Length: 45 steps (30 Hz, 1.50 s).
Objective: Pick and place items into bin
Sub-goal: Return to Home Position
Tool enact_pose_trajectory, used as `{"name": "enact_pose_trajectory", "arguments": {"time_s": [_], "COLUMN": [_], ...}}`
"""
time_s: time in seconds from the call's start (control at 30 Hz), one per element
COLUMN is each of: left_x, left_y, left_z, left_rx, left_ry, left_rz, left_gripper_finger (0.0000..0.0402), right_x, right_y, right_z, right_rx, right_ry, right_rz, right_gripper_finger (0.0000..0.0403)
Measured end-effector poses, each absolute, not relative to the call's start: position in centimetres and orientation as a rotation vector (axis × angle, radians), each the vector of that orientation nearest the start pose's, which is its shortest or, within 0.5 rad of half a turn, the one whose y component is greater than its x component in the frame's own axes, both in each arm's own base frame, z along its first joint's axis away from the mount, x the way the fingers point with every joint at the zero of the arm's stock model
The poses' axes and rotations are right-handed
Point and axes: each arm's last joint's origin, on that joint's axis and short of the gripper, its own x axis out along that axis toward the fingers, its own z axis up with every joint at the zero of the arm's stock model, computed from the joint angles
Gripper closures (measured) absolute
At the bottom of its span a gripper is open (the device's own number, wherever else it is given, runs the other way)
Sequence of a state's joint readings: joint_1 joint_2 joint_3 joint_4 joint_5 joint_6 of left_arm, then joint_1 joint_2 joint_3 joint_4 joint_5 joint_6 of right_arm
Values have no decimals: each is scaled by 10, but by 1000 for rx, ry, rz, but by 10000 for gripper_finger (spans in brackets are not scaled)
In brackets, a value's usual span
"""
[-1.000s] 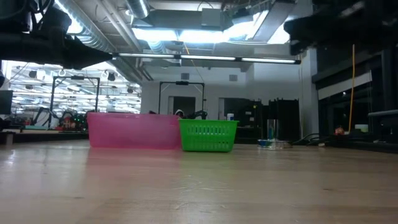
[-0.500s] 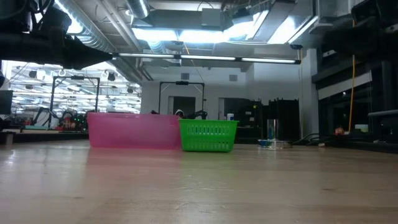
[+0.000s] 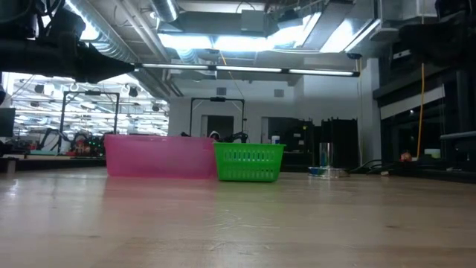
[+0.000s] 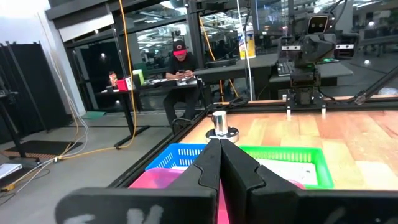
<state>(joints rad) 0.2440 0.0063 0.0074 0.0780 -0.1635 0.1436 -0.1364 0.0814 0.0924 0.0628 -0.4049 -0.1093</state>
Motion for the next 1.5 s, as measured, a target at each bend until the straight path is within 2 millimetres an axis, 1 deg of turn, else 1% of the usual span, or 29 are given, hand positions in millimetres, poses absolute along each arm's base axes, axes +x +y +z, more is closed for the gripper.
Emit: {"name": "enact_pose_trajectory", "arguments": {"time_s": [0.07,0.2,0.43,0.67,0.93,1.1,1.27,1.5], "left_x": [93,93,93,93,93,93,93,93], "left_y": [28,28,28,28,28,28,28,28], "left_z": [173,173,173,173,173,173,173,173], "left_rx": [145,145,145,145,145,145,145,145], "left_ry": [-50,-50,-49,-50,-49,-49,-50,-49], "left_rz": [412,412,412,412,412,412,412,412], "left_gripper_finger": [400,400,400,400,400,400,400,400], "right_x": [97,100,100,100,101,101,101,101], "right_y": [-1,1,2,0,0,0,0,0], "right_z": [192,178,180,179,178,178,179,179], "right_rx": [-130,-125,-144,-81,-115,-169,-136,-134], "right_ry": [-93,-138,-156,-137,-131,-137,-134,-134], "right_rz": [275,298,281,238,235,231,234,234], "right_gripper_finger": [402,402,403,403,403,403,402,402]}}
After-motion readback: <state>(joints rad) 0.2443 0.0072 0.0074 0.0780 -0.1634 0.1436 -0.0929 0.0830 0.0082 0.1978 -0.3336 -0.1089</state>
